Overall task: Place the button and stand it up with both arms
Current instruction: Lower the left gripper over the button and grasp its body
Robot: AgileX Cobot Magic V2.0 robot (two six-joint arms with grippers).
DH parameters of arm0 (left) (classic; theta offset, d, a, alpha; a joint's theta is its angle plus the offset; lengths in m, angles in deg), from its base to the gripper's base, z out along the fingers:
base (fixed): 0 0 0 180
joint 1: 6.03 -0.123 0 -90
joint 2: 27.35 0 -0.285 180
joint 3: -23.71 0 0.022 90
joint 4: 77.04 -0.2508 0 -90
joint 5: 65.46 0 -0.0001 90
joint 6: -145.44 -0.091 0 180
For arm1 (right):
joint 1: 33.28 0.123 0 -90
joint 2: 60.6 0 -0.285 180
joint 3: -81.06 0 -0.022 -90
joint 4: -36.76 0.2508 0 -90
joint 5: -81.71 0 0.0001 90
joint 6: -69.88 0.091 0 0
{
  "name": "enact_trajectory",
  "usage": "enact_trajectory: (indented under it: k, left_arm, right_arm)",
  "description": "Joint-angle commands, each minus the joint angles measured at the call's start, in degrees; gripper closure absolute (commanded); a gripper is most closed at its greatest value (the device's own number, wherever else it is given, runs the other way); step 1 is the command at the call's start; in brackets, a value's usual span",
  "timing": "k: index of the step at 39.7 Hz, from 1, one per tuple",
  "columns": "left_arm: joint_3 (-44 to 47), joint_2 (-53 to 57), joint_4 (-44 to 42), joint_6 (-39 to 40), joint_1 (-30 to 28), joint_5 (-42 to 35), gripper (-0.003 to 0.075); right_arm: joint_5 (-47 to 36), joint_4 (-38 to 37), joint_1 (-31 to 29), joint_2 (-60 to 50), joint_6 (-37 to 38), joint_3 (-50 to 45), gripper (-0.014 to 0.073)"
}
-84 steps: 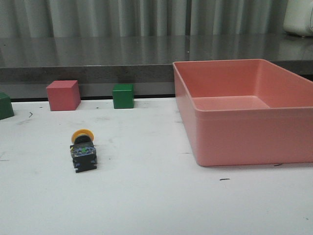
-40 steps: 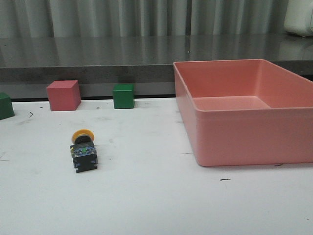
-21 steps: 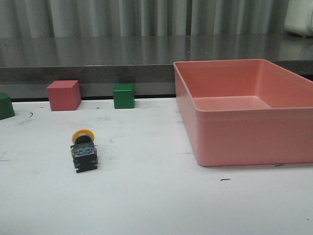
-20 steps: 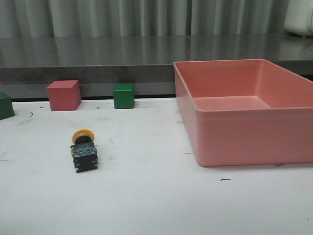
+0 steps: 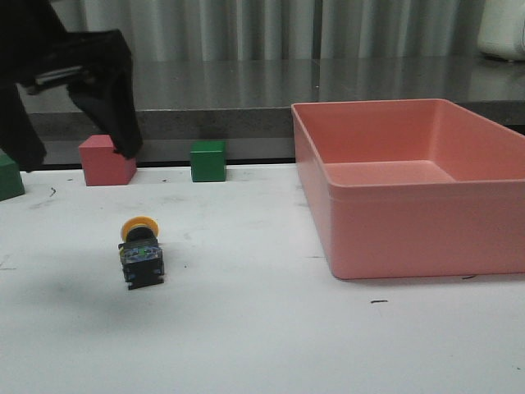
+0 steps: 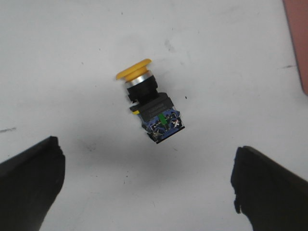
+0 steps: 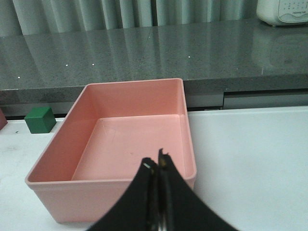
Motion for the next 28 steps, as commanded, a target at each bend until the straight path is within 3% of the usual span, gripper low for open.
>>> enact_trajectory:
  k: [1, 11, 28]
  left_arm:
    - [-7.1, -4.0, 1.3, 0.4, 0.4, 4.9, 0.005]
    - [-18.8, -17.6, 1.3, 2.0, 0.4, 13.7, 0.005]
    - [-26.5, -29.1, 1.3, 3.4, 0.4, 16.1, 0.0051]
  right_arm:
    - [-5.1, -0.5, 0.0, 0.5, -0.3, 1.6, 0.0664]
    - [-5.1, -0.5, 0.0, 0.5, -0.3, 1.6, 0.0664]
    - [-5.1, -0.5, 0.0, 0.5, -0.3, 1.6, 0.0664]
